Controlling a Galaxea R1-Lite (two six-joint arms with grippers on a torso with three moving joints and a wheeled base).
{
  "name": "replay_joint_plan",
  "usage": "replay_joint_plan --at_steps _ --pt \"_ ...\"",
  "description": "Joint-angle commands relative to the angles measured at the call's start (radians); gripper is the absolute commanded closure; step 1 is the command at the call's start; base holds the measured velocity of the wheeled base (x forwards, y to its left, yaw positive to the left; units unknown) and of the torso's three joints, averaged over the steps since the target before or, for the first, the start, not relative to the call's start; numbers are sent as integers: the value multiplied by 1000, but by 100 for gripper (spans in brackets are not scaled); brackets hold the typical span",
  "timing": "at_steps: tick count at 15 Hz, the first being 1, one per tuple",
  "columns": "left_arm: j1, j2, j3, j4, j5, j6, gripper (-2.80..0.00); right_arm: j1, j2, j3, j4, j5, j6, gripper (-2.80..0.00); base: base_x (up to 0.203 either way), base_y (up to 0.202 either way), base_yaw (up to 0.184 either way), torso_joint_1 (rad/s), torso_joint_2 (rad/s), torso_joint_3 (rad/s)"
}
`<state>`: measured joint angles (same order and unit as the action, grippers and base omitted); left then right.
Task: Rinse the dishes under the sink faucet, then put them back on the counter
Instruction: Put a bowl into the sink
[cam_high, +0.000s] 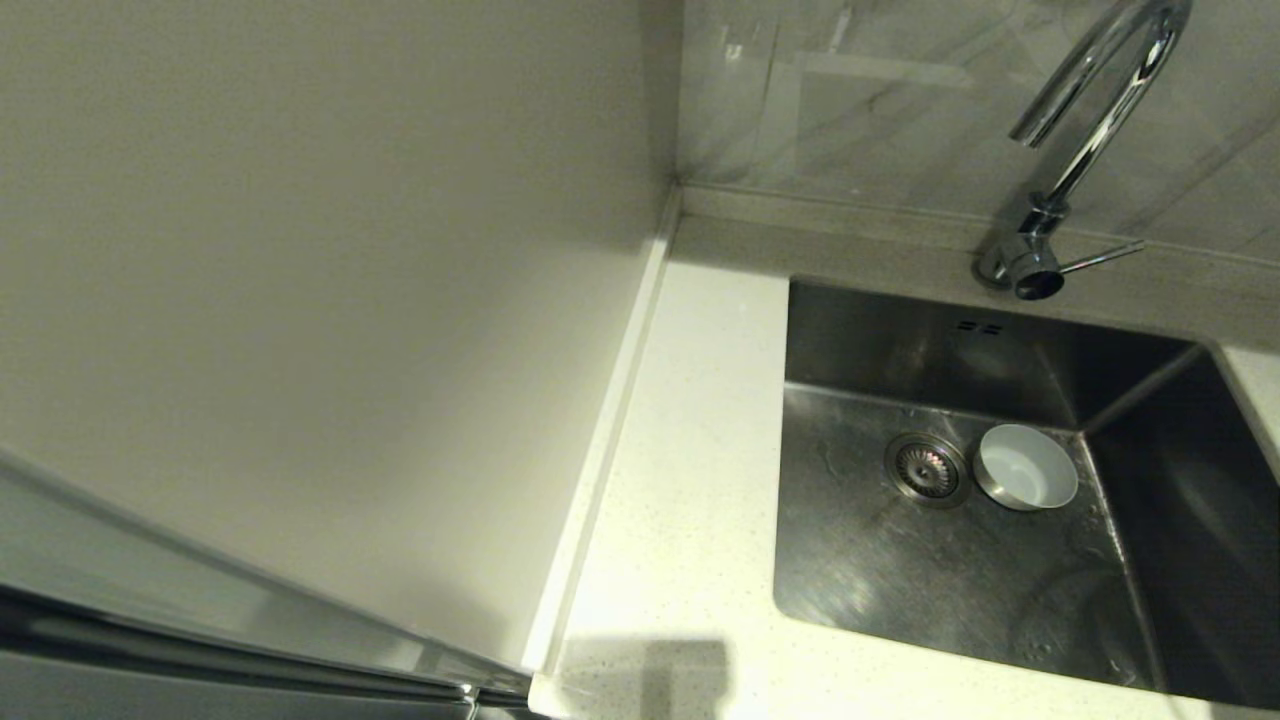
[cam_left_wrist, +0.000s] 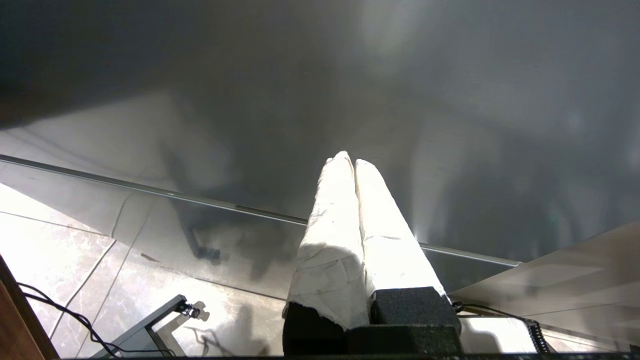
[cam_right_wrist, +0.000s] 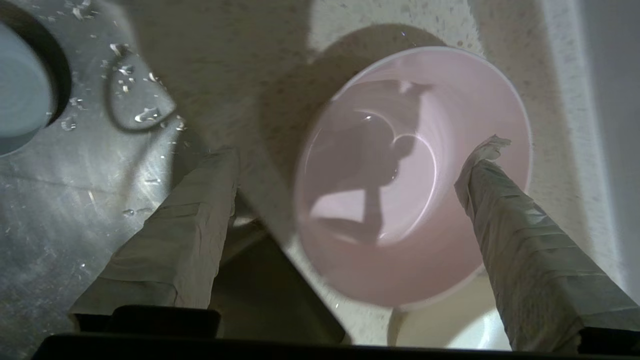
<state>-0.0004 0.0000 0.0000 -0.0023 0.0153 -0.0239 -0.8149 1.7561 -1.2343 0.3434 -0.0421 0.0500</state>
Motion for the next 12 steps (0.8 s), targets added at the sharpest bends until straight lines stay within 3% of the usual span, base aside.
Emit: replay_joint_plan --at_steps 1,7,12 --pt "0 -3 0 -1 0 -1 0 -24 90 -14 3 27 1 -280 0 0 0 0 0 0" --pt "0 -3 0 -1 0 -1 0 -26 111 -16 3 99 -15 -280 0 0 0 0 0 0" --pt "0 -3 0 -1 0 0 0 -24 89 -16 3 102 -15 -280 0 0 0 0 0 0"
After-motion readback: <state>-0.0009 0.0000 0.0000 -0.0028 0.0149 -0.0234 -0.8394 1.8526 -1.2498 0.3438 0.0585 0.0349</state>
